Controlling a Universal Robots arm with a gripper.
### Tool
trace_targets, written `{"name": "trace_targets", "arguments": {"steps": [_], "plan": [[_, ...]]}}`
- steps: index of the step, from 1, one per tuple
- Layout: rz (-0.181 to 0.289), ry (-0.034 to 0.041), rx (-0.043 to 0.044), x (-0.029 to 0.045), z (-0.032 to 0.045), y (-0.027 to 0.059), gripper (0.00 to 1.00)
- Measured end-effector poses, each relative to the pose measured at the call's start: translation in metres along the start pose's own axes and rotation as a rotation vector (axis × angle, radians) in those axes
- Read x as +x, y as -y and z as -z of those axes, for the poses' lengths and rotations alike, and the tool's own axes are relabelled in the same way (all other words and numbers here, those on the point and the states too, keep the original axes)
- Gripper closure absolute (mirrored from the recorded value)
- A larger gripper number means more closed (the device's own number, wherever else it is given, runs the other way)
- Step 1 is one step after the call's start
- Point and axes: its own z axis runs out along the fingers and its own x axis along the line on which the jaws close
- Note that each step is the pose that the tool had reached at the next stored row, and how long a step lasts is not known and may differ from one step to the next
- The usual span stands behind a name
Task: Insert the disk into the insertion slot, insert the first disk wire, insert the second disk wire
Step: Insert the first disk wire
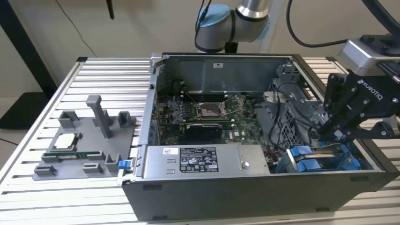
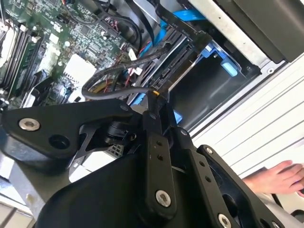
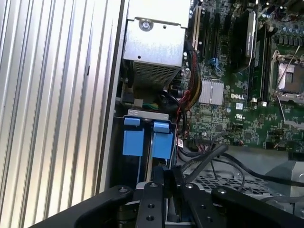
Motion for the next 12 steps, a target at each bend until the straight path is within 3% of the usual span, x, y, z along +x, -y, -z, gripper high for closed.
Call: {"name": "trace_targets", "arguments": {"steps": [5, 12], "plan": [[-0.001, 0.0113, -0.022, 0.0019, -0.0013, 0.0026, 1.0], [0.0, 0.0386, -0.0463, 0.0054, -0.002, 0.0191, 1.0]]}}
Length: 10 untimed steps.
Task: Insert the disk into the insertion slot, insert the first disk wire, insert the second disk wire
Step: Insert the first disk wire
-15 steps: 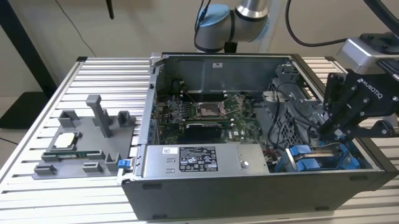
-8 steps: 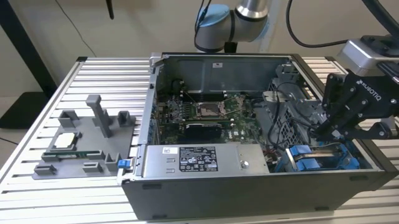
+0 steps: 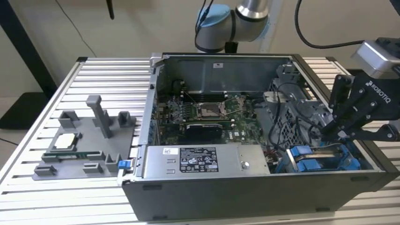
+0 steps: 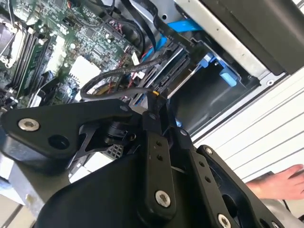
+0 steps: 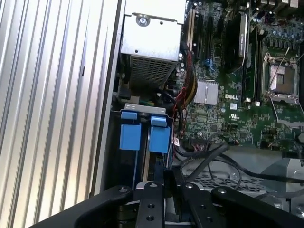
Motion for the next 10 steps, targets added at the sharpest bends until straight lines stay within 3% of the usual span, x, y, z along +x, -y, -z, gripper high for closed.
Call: {"name": "trace_targets", "arguments": {"steps": [2, 4, 10], "plan": [[0.002, 0.0149, -0.0019, 0.0016, 0.0004, 0.0035, 1.0], [0.004, 0.0219, -0.0017, 0.0028, 0.0005, 0.0049, 1.0], [0.004, 0.0218, -0.0017, 0.003, 0.0002, 0.0055, 1.0]]}}
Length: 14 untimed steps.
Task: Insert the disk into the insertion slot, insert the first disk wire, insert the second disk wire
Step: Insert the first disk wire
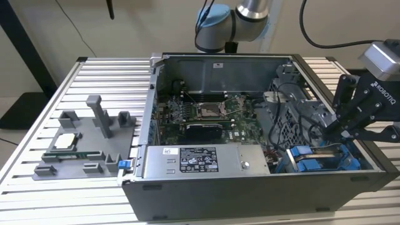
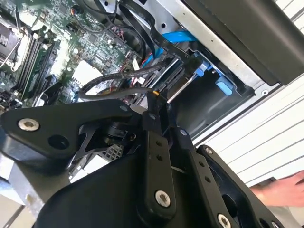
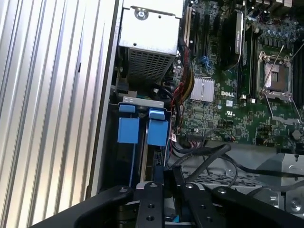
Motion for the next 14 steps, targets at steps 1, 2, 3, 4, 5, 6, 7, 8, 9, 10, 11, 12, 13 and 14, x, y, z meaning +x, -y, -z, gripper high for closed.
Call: {"name": "trace_targets", "arguments": {"steps": [1, 2, 3, 4, 5, 6, 7, 8, 9, 10, 11, 12, 13, 14], "plan": [[0.0, 0.0, 0.0, 0.0, 0.0, 0.0, 1.0], [0.0, 0.0, -0.0001, 0.0, -0.0001, 0.0001, 1.0], [0.0, 0.0003, -0.0003, 0.0003, -0.0004, 0.0007, 1.0], [0.0, 0.0002, -0.0009, 0.0008, -0.0005, 0.0015, 1.0], [0.0, 0.0002, -0.0018, 0.0016, -0.0007, 0.0027, 1.0], [-0.001, 0.0003, -0.0024, 0.0022, -0.0013, 0.004, 1.0], [-0.001, 0.0007, -0.0029, 0.0023, -0.002, 0.005, 1.0], [-0.002, 0.0007, -0.0032, 0.0025, -0.0026, 0.0059, 1.0], [-0.003, 0.0009, -0.0035, 0.0028, -0.0035, 0.007, 1.0], [-0.005, 0.0012, -0.0039, 0.0031, -0.0044, 0.0081, 1.0], [-0.006, 0.0012, -0.0045, 0.0033, -0.0051, 0.0095, 1.0], [-0.006, 0.0013, -0.0053, 0.0036, -0.0057, 0.0111, 1.0], [-0.007, 0.0016, -0.006, 0.0038, -0.0065, 0.0127, 1.0], [-0.008, 0.0021, -0.0066, 0.004, -0.0075, 0.014, 1.0]]}}
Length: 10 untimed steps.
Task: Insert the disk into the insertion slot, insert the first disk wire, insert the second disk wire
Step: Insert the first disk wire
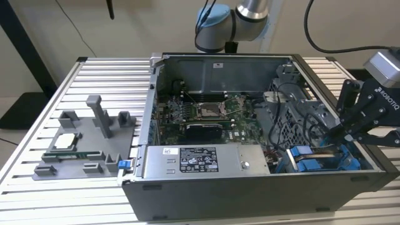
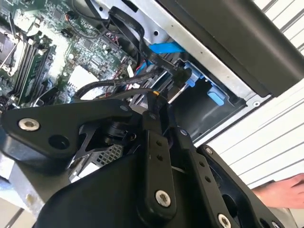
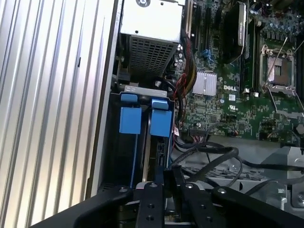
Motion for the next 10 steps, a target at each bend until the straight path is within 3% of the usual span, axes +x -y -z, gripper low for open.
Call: {"name": "trace_targets", "arguments": {"steps": [10], "plan": [[-0.012, 0.0049, 0.0009, 0.0017, -0.0096, 0.0041, 1.0]]}}
